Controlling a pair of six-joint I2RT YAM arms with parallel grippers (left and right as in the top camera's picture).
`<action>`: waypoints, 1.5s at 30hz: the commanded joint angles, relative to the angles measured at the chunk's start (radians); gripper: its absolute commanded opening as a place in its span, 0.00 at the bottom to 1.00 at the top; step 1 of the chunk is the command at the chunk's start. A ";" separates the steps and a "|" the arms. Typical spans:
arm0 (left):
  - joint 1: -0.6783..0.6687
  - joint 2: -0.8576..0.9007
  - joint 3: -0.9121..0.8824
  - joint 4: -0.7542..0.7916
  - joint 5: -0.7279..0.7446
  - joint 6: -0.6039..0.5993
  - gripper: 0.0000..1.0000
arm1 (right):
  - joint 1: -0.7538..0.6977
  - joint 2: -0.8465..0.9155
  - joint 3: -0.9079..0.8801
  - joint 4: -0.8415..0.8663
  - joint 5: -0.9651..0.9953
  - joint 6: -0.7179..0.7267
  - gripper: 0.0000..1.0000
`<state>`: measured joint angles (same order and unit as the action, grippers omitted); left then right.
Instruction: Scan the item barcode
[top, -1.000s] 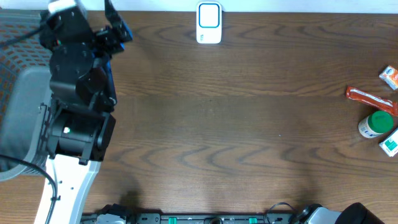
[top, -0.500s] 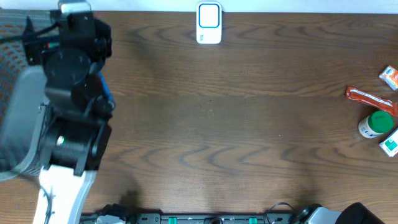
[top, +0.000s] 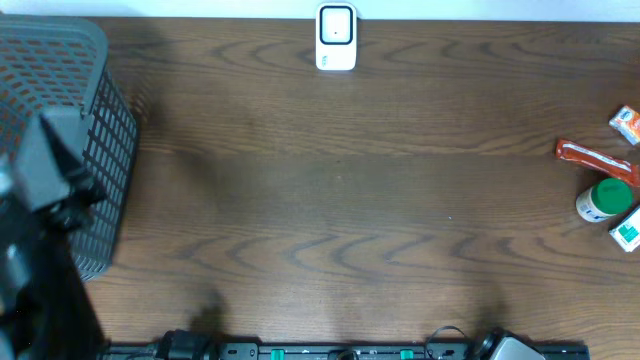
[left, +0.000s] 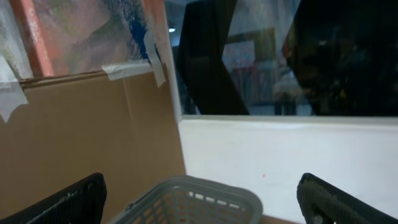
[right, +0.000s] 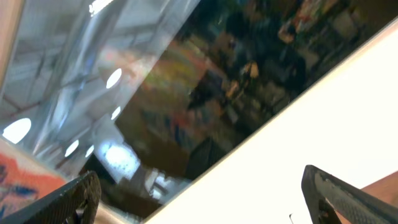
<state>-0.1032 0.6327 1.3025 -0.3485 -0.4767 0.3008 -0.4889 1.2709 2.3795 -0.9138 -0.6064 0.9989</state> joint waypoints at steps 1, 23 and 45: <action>0.014 -0.009 0.010 -0.018 0.109 -0.064 0.98 | 0.190 -0.130 -0.158 0.021 0.206 -0.189 0.99; 0.296 -0.046 0.010 0.024 0.420 -0.179 0.98 | 0.580 -1.011 -1.038 0.290 0.711 -0.421 0.99; 0.298 -0.425 -0.202 0.105 0.414 -0.179 0.98 | 0.449 -1.264 -1.328 0.479 0.746 -0.349 0.99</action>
<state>0.1894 0.2890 1.1587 -0.2520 -0.0765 0.1303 -0.0154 0.0017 1.1069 -0.4816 0.1139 0.6182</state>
